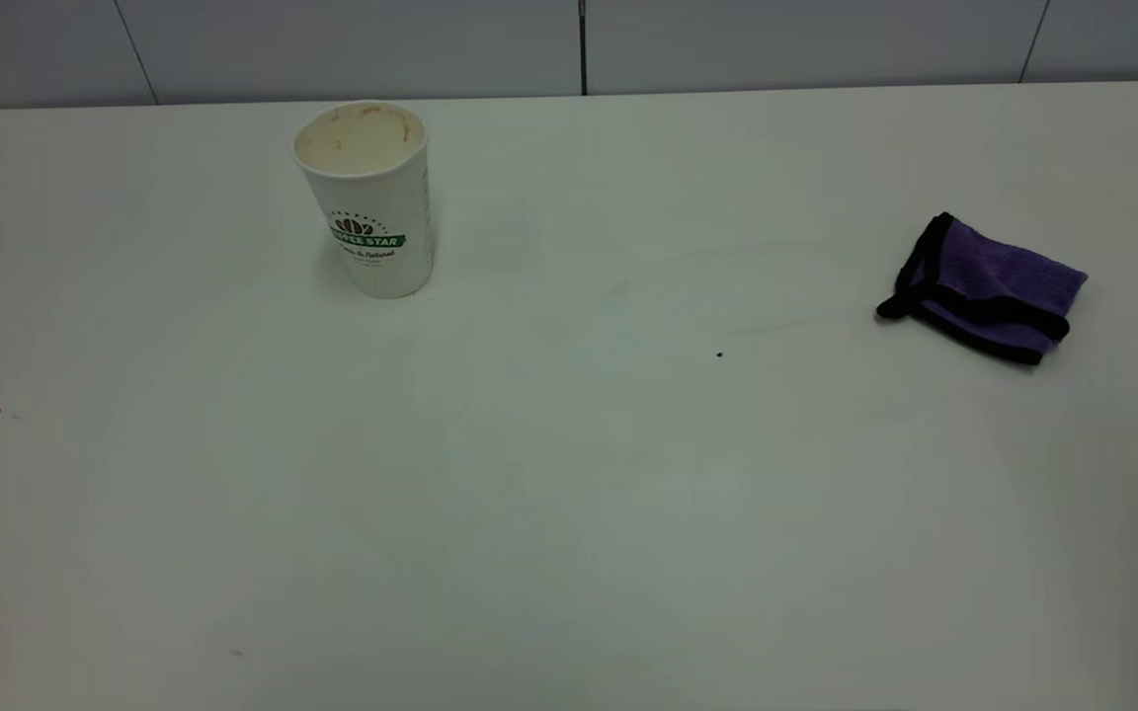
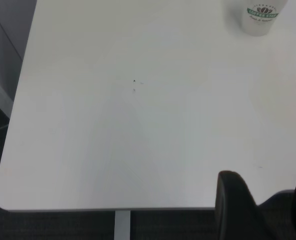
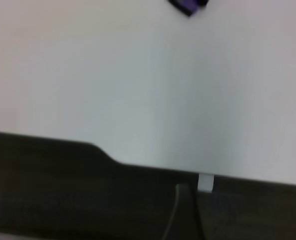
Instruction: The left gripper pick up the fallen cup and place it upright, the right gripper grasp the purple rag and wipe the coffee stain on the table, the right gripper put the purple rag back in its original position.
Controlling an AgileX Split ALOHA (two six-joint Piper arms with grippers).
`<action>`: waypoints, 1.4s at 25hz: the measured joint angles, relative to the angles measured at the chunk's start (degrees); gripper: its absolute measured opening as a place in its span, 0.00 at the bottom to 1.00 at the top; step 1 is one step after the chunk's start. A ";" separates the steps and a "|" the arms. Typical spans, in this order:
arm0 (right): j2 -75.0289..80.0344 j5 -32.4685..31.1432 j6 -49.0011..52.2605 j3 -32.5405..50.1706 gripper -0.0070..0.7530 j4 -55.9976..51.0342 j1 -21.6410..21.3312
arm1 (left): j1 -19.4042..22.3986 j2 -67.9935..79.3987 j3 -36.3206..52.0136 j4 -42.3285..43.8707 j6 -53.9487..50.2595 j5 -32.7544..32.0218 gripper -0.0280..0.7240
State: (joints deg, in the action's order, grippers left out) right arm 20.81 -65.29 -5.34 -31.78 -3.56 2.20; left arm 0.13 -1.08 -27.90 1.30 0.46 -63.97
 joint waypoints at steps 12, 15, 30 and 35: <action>-6.63 1.62 0.00 4.39 0.81 0.13 0.00 | 0.00 0.00 0.00 0.00 0.00 0.00 0.45; -6.63 1.62 0.00 4.39 0.73 0.13 0.00 | 0.00 0.00 0.00 0.00 0.00 0.00 0.45; -14.80 1.58 0.35 4.39 0.35 0.13 -2.36 | 0.00 0.00 0.00 0.00 0.00 0.00 0.45; -20.17 1.44 0.61 4.39 0.29 0.13 -2.36 | 0.00 0.00 0.00 0.00 0.00 0.00 0.45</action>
State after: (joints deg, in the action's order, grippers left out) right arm 0.64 -63.86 -4.73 -27.39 -3.43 -0.16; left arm 0.13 -1.08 -27.90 1.30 0.46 -63.97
